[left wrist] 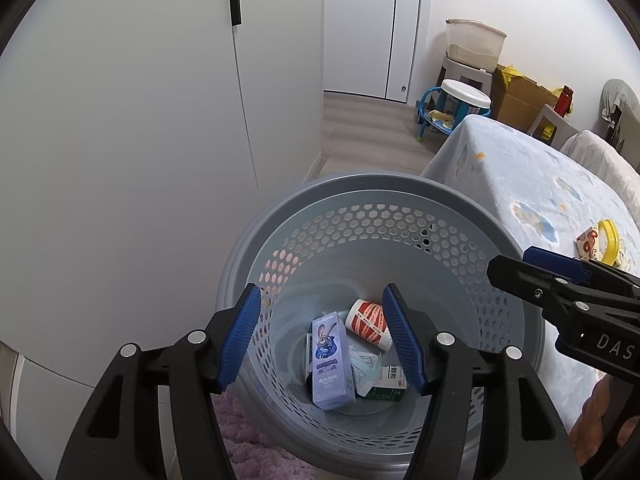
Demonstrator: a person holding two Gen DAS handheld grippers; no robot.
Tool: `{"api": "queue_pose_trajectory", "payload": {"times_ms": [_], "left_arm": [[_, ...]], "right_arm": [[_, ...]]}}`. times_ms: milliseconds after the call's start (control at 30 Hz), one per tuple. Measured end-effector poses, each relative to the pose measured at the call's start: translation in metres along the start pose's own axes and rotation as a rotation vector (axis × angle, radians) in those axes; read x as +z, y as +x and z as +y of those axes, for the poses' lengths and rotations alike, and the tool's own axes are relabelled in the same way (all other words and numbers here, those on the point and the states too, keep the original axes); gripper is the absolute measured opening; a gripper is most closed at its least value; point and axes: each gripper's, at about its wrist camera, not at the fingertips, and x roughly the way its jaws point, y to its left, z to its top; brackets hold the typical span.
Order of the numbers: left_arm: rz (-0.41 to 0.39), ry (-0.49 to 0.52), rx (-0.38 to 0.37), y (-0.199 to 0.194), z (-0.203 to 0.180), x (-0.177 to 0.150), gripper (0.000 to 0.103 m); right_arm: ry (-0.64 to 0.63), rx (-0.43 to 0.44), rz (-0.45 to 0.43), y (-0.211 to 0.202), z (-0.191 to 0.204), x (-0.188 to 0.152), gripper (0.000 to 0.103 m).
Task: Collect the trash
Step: 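Move both open tools back over the bed toward the remaining trash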
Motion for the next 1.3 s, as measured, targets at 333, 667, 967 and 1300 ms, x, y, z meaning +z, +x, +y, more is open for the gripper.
{"api": "queue_pose_trajectory", "payload": {"times_ms": [333, 667, 967, 1300], "left_arm": [[-0.005, 0.004, -0.004, -0.004, 0.0, 0.0, 0.061], [-0.016, 0.013, -0.004, -0.013, -0.003, -0.002, 0.065], [-0.033, 0.038, -0.01, -0.026, -0.018, -0.005, 0.07], [-0.051, 0.094, -0.047, -0.044, -0.053, -0.01, 0.075]], "right_arm": [[0.0, -0.004, -0.004, -0.002, 0.0, -0.002, 0.063], [0.008, -0.013, -0.016, -0.019, -0.008, -0.012, 0.07], [0.035, -0.029, -0.04, -0.041, -0.022, -0.022, 0.076], [0.081, -0.06, -0.094, -0.08, -0.046, -0.034, 0.083]]}}
